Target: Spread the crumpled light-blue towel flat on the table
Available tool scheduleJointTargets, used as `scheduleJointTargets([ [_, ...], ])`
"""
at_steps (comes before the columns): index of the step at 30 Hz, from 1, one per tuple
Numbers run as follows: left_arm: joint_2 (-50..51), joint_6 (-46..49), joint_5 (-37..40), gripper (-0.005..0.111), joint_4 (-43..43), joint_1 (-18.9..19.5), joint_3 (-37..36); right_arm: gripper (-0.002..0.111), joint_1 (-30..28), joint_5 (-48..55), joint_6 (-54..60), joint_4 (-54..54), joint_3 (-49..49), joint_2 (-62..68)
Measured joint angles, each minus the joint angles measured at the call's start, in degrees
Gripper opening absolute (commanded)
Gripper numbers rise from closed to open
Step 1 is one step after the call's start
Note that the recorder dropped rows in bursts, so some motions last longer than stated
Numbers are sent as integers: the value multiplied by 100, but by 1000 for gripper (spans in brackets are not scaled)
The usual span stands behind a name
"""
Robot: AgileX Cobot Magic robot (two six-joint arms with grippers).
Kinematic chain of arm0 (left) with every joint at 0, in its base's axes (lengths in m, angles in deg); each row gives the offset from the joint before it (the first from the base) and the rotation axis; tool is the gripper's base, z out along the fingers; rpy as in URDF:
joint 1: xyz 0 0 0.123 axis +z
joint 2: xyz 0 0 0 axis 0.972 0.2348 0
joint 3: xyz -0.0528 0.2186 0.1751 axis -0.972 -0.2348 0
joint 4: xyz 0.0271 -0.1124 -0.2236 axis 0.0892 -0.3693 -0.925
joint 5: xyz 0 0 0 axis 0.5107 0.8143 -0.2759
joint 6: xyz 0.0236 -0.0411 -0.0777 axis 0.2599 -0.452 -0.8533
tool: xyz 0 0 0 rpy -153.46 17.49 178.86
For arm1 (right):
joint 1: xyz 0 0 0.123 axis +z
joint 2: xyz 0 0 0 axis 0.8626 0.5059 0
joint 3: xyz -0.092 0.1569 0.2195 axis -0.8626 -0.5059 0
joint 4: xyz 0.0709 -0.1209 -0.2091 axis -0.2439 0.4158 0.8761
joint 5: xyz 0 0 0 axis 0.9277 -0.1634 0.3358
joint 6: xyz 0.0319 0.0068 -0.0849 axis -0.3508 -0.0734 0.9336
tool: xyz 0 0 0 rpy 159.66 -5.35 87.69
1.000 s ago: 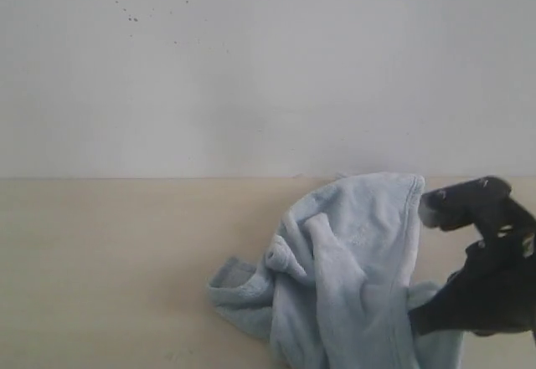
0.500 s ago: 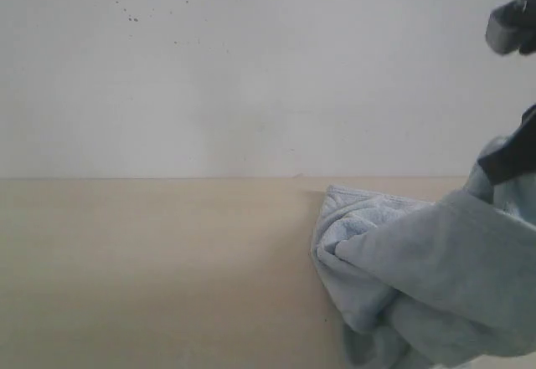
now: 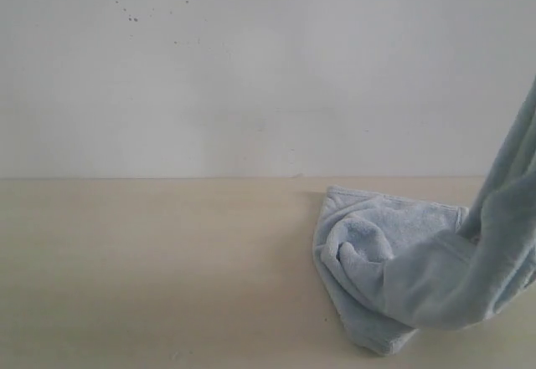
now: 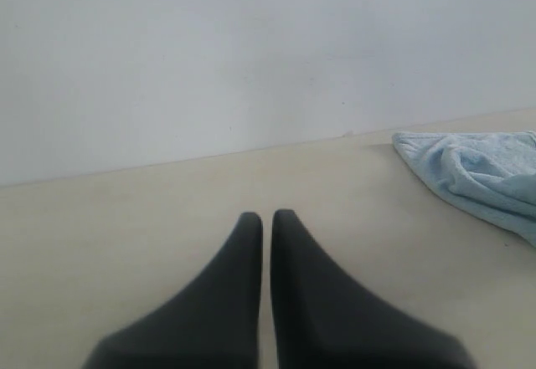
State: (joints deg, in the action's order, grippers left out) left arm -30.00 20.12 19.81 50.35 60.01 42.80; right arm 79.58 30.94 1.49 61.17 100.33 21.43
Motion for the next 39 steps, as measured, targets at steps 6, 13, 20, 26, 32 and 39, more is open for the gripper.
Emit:
scheduleJointTargets([
  [6, 0, 0, 0, 4, 0, 0, 0, 1, 0, -29, 309, -868, -1002, -25],
  [13, 0, 0, 0, 4, 0, 0, 0, 6, 0, -903, 549, -1944, -2424, 537],
  [20, 0, 0, 0, 4, 0, 0, 0, 53, 0, -1672, 2187, -4282, -3027, 1530],
  [26, 0, 0, 0, 4, 0, 0, 0, 60, 0, -1695, 3504, -5556, -3059, 2025],
  [32, 0, 0, 0, 4, 0, 0, 0, 60, 0, -1735, 3868, -5903, -3059, 2035],
  [39, 0, 0, 0, 4, 0, 0, 0, 60, 0, -2038, 2764, -4094, -3059, 2040],
])
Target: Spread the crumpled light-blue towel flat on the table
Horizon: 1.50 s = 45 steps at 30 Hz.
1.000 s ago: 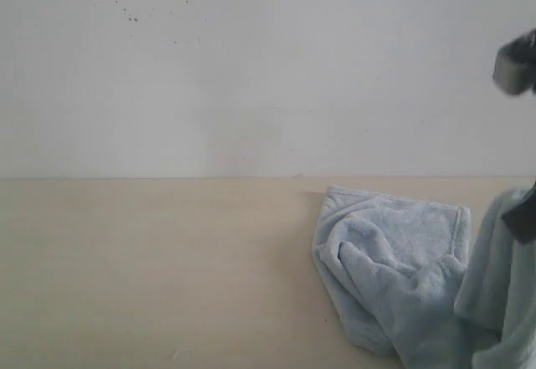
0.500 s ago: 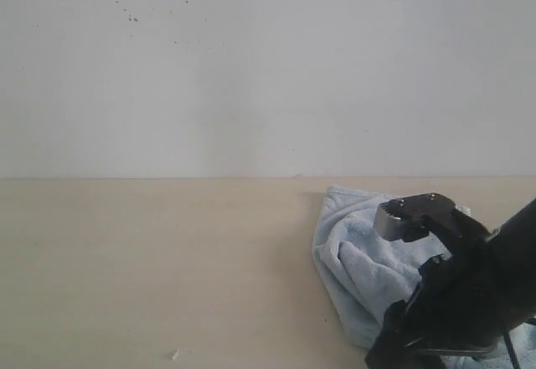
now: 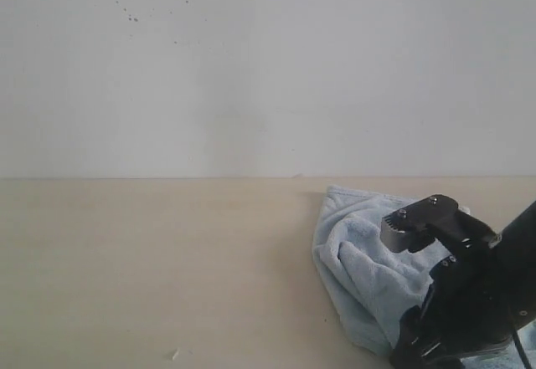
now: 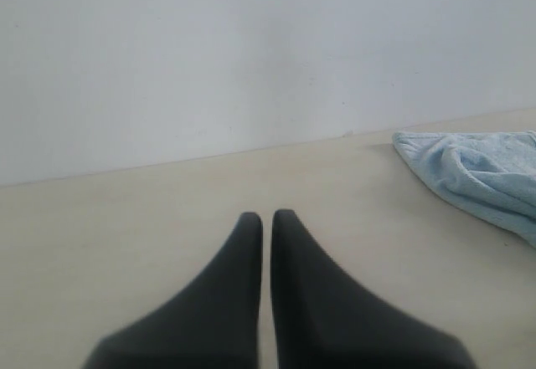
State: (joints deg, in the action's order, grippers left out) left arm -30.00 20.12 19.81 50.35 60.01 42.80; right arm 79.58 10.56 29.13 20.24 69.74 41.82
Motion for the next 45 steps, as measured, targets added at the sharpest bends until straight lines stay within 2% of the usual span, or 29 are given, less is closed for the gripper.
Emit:
scheduleJointTargets([
  [10, 0, 0, 0, 4, 0, 0, 0, 59, 97, -172, -375, 755, -39, 439],
  [17, 0, 0, 0, 4, 0, 0, 0, 59, 1103, -318, -469, 965, -51, 1092],
  [21, 0, 0, 0, 4, 0, 0, 0, 59, 1668, -332, -901, 1324, -51, 1193],
  [25, 0, 0, 0, 4, 0, 0, 0, 59, 1954, -403, -1372, 1762, -51, 1193],
  [32, 0, 0, 0, 4, 0, 0, 0, 59, 2402, -336, -1495, 1838, -51, 1193],
  [41, 0, 0, 0, 4, 0, 0, 0, 59, 2508, -346, -1625, 1886, -51, 488],
  [45, 0, 0, 0, 4, 0, 0, 0, 59, 2508, -415, -1897, 2294, -51, 117],
])
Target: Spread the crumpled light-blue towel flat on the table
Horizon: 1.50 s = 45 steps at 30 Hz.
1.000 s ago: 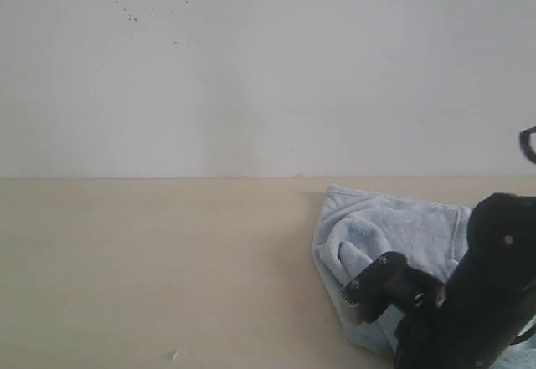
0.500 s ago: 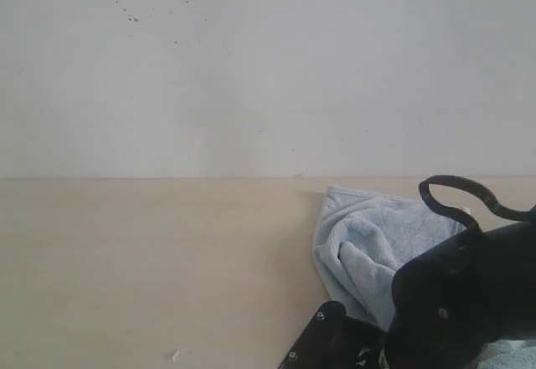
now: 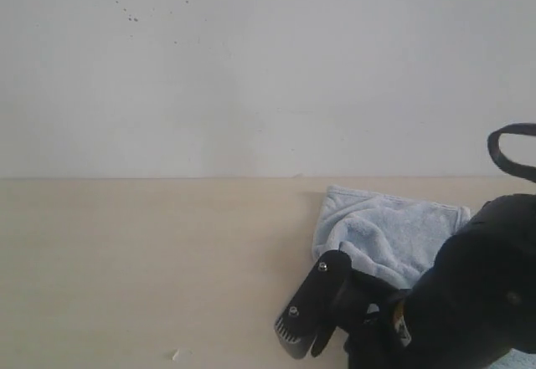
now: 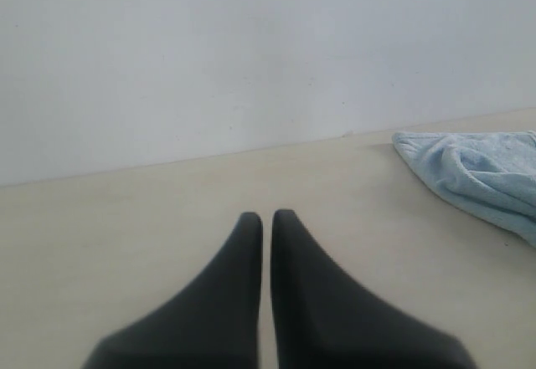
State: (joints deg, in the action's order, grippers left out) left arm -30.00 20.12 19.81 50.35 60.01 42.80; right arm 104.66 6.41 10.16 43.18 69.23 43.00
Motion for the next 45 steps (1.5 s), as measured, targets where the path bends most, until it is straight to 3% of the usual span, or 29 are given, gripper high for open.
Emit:
scheduleJointTargets([
  [8, 0, 0, 0, 4, 0, 0, 0, 59, 0, -13, -1101, 1756, 0, 112],
  [24, 0, 0, 0, 4, 0, 0, 0, 59, 0, -682, -1348, 1847, 0, 1506],
  [26, 0, 0, 0, 4, 0, 0, 0, 54, 0, -682, -1348, 1670, 0, 1509],
  [32, 0, 0, 0, 4, 0, 0, 0, 23, 0, -705, -1307, 1183, 0, 1509],
  [38, 0, 0, 0, 4, 0, 0, 0, 2, 0, -882, -1323, 1075, 0, 1509],
  [45, 0, 0, 0, 4, 0, 0, 0, 0, 0, -928, -1555, 1137, 0, 1046],
])
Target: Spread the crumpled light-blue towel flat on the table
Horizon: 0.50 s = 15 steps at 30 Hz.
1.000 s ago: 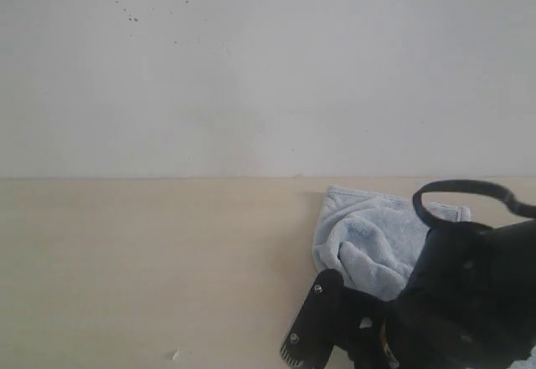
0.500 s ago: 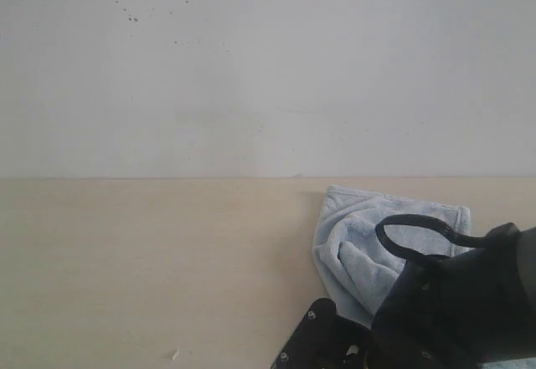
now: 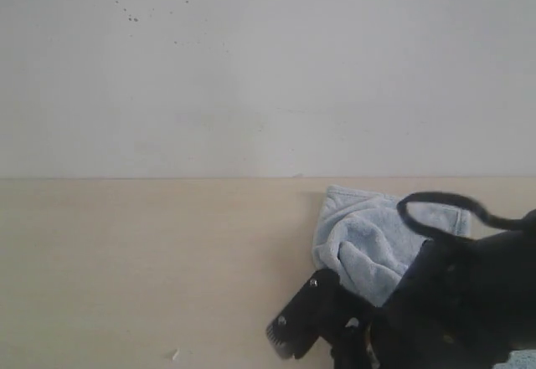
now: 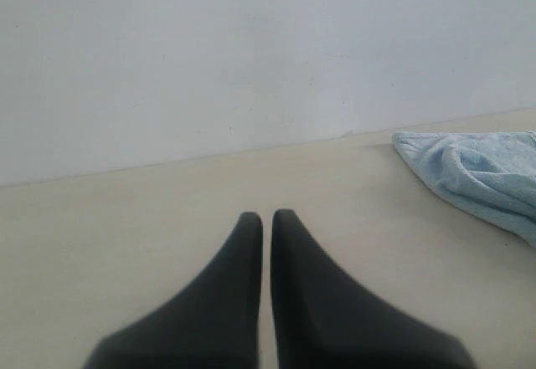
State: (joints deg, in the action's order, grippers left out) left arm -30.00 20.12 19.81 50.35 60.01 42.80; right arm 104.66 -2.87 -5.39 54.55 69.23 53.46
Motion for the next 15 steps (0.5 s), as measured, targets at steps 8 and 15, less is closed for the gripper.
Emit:
scheduleJointTargets([
  [8, 0, 0, 0, 4, 0, 0, 0, 0, 0, 496, -464, 403, 0, -1927],
  [15, 0, 0, 0, 4, 0, 0, 0, 0, 0, 1418, -1403, 1354, 0, -3628],
])
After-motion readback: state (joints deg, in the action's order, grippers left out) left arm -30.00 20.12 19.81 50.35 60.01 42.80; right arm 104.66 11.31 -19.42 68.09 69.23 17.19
